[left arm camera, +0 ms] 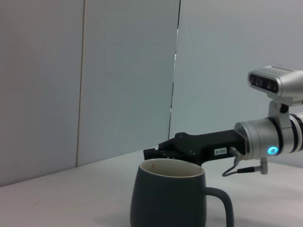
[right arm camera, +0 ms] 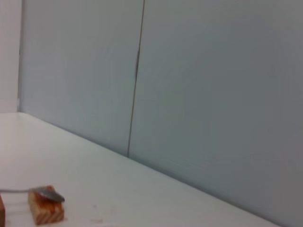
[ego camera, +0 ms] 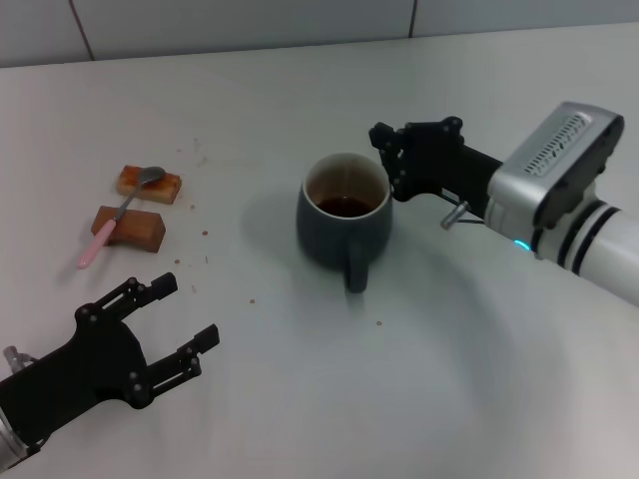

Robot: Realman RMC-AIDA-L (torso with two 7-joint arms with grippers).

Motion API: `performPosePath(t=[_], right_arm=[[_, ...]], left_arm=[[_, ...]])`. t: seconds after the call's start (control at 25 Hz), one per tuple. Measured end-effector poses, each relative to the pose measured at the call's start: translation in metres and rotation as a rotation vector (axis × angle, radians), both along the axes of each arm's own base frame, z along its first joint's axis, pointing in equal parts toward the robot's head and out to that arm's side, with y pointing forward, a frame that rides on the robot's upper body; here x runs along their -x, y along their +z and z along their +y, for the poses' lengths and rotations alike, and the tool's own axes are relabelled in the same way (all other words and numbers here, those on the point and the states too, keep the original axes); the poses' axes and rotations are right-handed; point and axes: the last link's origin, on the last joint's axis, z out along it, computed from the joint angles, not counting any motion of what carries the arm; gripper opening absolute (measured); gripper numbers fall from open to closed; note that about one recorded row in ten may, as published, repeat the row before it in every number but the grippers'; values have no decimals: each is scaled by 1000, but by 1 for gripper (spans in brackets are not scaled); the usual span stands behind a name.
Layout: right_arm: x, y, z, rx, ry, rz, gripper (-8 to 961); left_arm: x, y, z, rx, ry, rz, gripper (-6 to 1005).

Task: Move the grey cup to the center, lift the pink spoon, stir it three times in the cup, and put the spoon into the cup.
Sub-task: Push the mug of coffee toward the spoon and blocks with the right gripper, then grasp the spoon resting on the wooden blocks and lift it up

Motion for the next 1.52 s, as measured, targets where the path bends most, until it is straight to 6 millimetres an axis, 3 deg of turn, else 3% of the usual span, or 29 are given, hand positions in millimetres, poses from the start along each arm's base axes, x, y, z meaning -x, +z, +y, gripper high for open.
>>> performPosePath(t=[0.44,0.64,0.84,1.0,1.24,1.52], right_arm=[[25,-12,7,35,20,26,32],[27,-14,6,40,21,30,33],[2,-1,3,-12,-41,34,33],[-24,11,-11,-47,-85,48,34],[-54,31,-52,-40,-36,105,34],[-87,69,-106,69,43,116,37]], left_arm=[[0,0,-1,0,-1,-4,781],[0,0,-1,0,-1,-4,781],[0,0,-1,0,-2,-4,781],[-1,0,0,-3,-2,-4,781],[-1,2,3,-16,4,-11,781],[1,5,5,-37,21,-18,781]])
